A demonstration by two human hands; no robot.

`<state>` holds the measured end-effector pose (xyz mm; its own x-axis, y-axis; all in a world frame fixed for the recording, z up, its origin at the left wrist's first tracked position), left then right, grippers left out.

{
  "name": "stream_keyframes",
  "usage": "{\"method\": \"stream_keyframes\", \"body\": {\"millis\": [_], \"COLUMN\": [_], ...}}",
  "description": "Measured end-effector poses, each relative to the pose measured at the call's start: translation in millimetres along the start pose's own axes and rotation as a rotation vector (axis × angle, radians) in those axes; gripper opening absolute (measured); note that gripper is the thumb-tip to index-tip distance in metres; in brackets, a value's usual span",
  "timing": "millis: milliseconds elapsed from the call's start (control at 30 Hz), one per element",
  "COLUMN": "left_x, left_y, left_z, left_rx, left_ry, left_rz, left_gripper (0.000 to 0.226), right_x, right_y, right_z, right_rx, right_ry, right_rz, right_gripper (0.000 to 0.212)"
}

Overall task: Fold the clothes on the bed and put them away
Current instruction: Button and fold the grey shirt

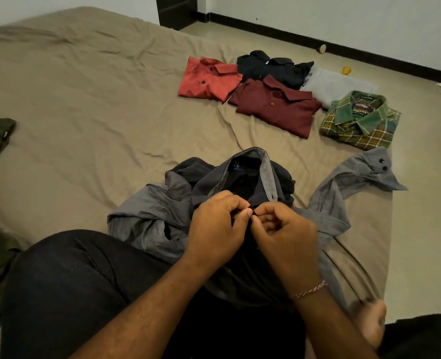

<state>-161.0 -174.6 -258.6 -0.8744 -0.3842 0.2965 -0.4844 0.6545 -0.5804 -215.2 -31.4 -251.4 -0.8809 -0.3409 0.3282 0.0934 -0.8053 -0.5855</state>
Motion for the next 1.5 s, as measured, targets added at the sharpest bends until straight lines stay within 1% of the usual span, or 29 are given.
{"method": "stream_keyframes", "body": {"millis": [67,100,167,200,233,267,300,367,400,433,533,633,700,767,867,933,1000,1033,1067,1100,1167,1200,1233,1267,1300,1333,1400,1433,1500], "left_x": [0.8,1.4,2.3,2.9,3.5,4.1,4.7,5.1,4.8,4.7,3.9,1.3,0.5,2.9,10.6,15.7,20.8,24.2,27.6,29.4,29.7,29.8,29.7,29.8,30.6,32.6,35.1,35.1,36.6], "left_y": [-1.3,-0.4,2.7,3.2,2.9,2.7,2.8,6.1,7.4,8.5,9.0,12.2,14.0,9.8,-8.7,-23.5,-34.6,-34.5,-32.7,-27.3,-17.4,-12.5,-8.9,-7.2,-7.1,-10.4,-20.1,-21.8,-16.3], "left_z": [-6.3,-8.5,-11.0,-9.8,-7.6,-4.8,-1.6,4.6,6.3,6.7,3.3,-6.3,-5.8,1.2,16.8,28.1,44.2,52.4,57.5,60.7,63.5,63.2,63.6,64.6,66.4,68.5,75.5,81.5,92.1], "left_rx": [0.041,0.046,0.037,0.018,-0.008,-0.042,-0.086,-0.181,-0.208,-0.216,-0.196,-0.143,-0.117,-0.119,-0.141,-0.089,-0.073,-0.069,-0.055,-0.033,-0.004,0.012,0.034,0.062,0.089,0.102,0.083,0.058,0.015], "left_ry": [0.091,0.126,0.155,0.141,0.109,0.068,0.020,-0.061,-0.082,-0.091,-0.070,0.029,0.042,-0.011,-0.129,-0.165,-0.231,-0.268,-0.295,-0.312,-0.296,-0.273,-0.250,-0.232,-0.226,-0.229,-0.271,-0.311,-0.376], "left_rz": [0.009,0.021,0.043,0.041,0.033,0.029,0.036,0.085,0.104,0.112,0.087,0.104,0.134,0.115,-0.041,-0.174,-0.245,-0.217,-0.149,-0.058,0.088,0.137,0.171,0.184,0.173,0.126,-0.006,-0.039,0.004], "left_gripper": [0.004,0.004,0.007,0.008,0.009,0.009,0.009,0.009,0.009,0.009,0.007,0.008,0.009,0.011,0.013,0.009,0.025,0.033,0.039,0.042,0.038,0.034,0.030,0.029,0.030,0.031,0.029,0.031,0.036], "right_x": [1.7,1.1,3.2,2.6,2.5,2.9,2.2,-6.9,-10.2,-11.6,-8.1,-4.5,-5.8,-10.2,-15.6,-14.2,-10.2,-8.4,-4.8,-0.3,13.3,20.8,29.0,38.0,45.9,52.5,60.9,63.1,66.7], "right_y": [6.6,7.1,-0.8,-2.5,-2.4,2.2,8.8,25.1,29.9,30.9,28.4,27.5,30.2,36.0,40.7,38.2,32.4,26.8,17.7,5.4,-14.8,-19.6,-20.9,-17.6,-13.2,-5.8,8.4,14.6,22.7], "right_z": [-17.8,-19.4,-11.0,-6.3,-8.5,-15.2,-21.3,-23.1,-22.9,-23.9,-27.9,-34.9,-42.5,-51.2,-69.6,-83.4,-91.8,-93.2,-91.0,-86.5,-70.0,-65.2,-63.4,-67.4,-71.7,-77.6,-85.6,-88.5,-91.3], "right_rx": [0.298,0.372,0.252,0.208,0.237,0.380,0.559,0.967,1.055,1.070,1.002,0.877,0.847,0.908,1.007,0.961,0.898,0.853,0.755,0.598,0.282,0.191,0.161,0.171,0.211,0.231,0.209,0.202,0.183], "right_ry": [0.306,0.353,0.196,0.135,0.154,0.276,0.440,0.746,0.817,0.826,0.764,0.756,0.809,0.928,1.081,1.074,1.001,0.930,0.817,0.677,0.388,0.312,0.297,0.332,0.396,0.457,0.526,0.546,0.556], "right_rz": [0.084,0.101,0.032,0.019,0.031,0.072,0.138,0.295,0.332,0.335,0.271,0.234,0.215,0.198,0.121,0.021,-0.121,-0.203,-0.279,-0.336,-0.388,-0.386,-0.368,-0.336,-0.297,-0.257,-0.178,-0.147,-0.108], "right_gripper": [0.009,0.009,0.010,0.009,0.009,0.009,0.010,0.014,0.015,0.015,0.013,0.018,0.021,0.027,0.031,0.028,0.016,0.010,0.011,0.019,0.033,0.036,0.038,0.039,0.041,0.043,0.047,0.047,0.041]}}
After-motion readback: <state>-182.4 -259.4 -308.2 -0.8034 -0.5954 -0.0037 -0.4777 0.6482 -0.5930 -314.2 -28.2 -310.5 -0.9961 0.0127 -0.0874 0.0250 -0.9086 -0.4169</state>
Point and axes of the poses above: each hand's wrist, its own x-axis towards the middle knuckle, its own y-axis out of the palm, z = x × y, the point moved 7 cm from there along x, towards the middle knuckle, and after that the axes turned 2 degrees about y, right-handed, at the moved point
